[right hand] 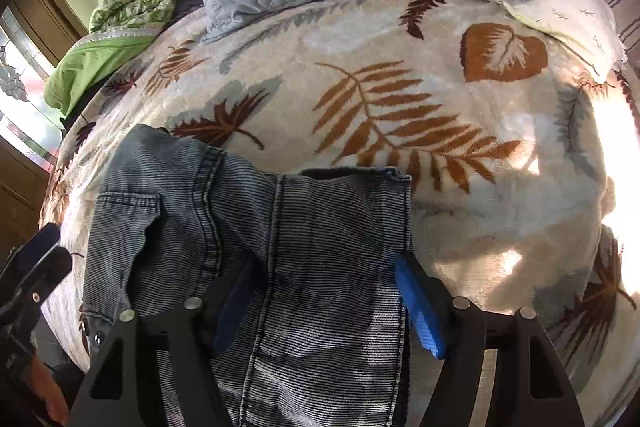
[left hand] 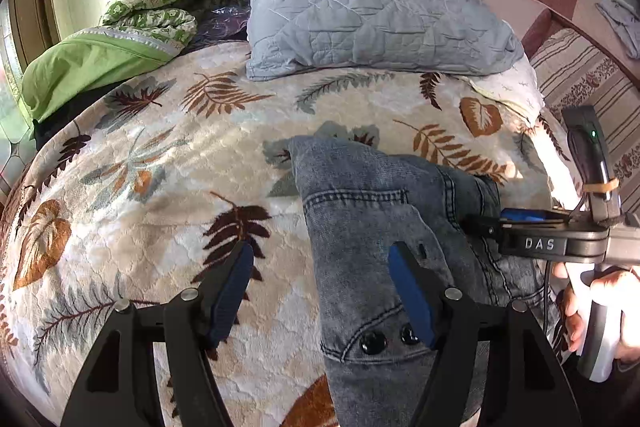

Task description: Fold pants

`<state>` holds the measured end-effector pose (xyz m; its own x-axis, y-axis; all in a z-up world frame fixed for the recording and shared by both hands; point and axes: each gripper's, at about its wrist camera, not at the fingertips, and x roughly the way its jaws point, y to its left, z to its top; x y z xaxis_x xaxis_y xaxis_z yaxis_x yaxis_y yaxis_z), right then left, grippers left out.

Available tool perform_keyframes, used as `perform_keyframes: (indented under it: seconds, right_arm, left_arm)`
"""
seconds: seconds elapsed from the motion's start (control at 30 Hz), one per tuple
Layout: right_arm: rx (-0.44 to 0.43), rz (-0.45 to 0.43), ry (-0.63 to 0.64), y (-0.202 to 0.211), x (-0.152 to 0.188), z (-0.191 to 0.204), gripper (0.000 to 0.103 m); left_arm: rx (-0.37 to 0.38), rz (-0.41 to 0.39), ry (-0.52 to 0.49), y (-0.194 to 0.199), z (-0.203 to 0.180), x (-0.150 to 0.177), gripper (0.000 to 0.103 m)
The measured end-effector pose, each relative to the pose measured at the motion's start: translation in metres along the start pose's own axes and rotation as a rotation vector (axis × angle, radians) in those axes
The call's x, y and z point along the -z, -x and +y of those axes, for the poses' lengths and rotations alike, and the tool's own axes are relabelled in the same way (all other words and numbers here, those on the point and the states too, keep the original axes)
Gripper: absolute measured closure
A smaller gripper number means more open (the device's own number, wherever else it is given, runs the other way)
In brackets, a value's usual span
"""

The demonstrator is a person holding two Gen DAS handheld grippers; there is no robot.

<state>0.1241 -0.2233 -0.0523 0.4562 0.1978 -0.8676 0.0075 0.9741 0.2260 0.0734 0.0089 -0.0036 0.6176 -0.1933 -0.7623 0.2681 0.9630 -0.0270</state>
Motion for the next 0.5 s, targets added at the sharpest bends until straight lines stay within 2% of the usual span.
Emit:
perform_keyframes:
  seconds: [0.07,0.17,0.27,0.33,0.37,0.4,0.43,0.5]
  right_arm:
    - [-0.005,0.004,-0.004,0.009,0.000,-0.001,0.027]
    - [-0.021,-0.055,-0.003,0.035,0.004,-0.004,0.026]
    - [-0.056,-0.104,-0.037,0.047,-0.006,-0.009,0.026]
    - [-0.082,-0.080,-0.069,0.033,-0.017,-0.014,0.026]
    - [-0.042,-0.049,-0.065,0.018,-0.022,-0.014,0.025]
    - [-0.014,0.008,-0.071,-0.001,-0.024,-0.018,0.017]
    - [-0.059,0.036,-0.117,-0.011,-0.023,-0.025,0.016]
    - [-0.123,0.041,-0.205,-0.005,-0.020,-0.036,0.016]
  left_arm:
    - [-0.005,0.001,0.002,0.006,-0.005,0.009,0.032]
    - [0.033,-0.004,0.011,0.017,-0.014,0.024,0.032]
    - [0.002,0.087,-0.070,-0.003,-0.034,0.042,0.032]
    - [-0.042,0.106,-0.079,-0.014,-0.040,0.052,0.032]
    - [-0.033,0.100,-0.056,-0.014,-0.038,0.053,0.032]
    - [-0.029,0.108,-0.035,-0.013,-0.036,0.052,0.032]
    - [-0.019,0.113,-0.018,-0.011,-0.033,0.052,0.032]
    - [0.001,0.100,-0.003,-0.003,-0.030,0.050,0.032]
